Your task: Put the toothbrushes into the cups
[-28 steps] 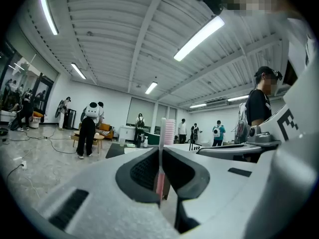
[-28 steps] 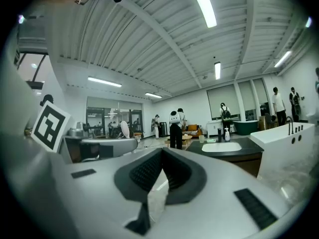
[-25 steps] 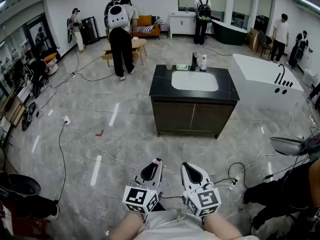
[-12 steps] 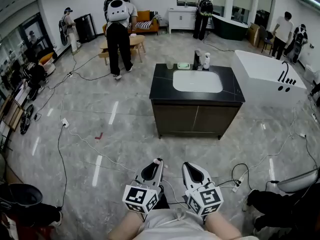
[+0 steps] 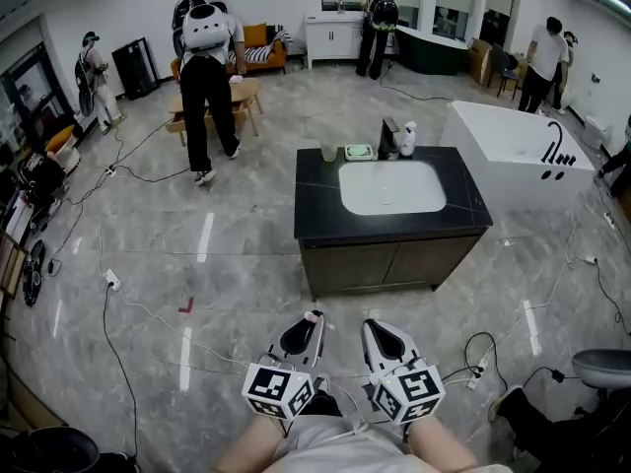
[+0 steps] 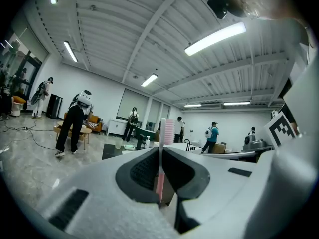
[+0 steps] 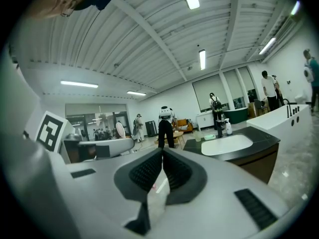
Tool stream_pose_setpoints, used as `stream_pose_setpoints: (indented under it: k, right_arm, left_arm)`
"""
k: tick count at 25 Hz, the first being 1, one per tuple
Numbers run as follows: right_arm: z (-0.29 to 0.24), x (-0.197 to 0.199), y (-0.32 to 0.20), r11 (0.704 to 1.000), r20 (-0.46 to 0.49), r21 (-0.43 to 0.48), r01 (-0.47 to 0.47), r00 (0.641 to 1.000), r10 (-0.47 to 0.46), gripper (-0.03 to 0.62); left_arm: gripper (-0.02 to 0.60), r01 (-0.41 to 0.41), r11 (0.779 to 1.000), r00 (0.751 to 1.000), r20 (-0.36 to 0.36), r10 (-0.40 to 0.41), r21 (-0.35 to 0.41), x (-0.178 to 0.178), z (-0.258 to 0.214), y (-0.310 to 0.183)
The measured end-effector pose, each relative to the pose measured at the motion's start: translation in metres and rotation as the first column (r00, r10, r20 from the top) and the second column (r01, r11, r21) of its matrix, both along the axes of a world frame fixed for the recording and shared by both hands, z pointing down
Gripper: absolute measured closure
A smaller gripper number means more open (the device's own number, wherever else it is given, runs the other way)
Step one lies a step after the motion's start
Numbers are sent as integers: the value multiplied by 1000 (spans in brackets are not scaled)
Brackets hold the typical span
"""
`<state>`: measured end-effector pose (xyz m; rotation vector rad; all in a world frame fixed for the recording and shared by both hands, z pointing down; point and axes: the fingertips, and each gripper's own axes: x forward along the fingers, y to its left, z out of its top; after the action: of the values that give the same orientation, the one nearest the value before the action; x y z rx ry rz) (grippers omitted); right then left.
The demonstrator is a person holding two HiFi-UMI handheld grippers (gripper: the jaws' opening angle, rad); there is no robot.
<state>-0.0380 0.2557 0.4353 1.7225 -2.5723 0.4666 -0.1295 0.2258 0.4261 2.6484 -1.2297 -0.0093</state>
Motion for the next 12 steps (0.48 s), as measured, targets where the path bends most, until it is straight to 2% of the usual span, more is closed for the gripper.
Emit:
stream_pose_setpoints:
  k: [6, 12]
  right_arm:
    - [-9, -25, -78, 999, -21, -8, -52, 998, 52, 566]
    - [-2, -39, -127, 998, -29, -30, -48, 998, 47, 566]
  left_arm:
    - [546, -60, 998, 998, -20, 60, 17, -27, -14, -80]
    - [548, -80, 997, 995, -57, 78, -20, -38, -3, -130]
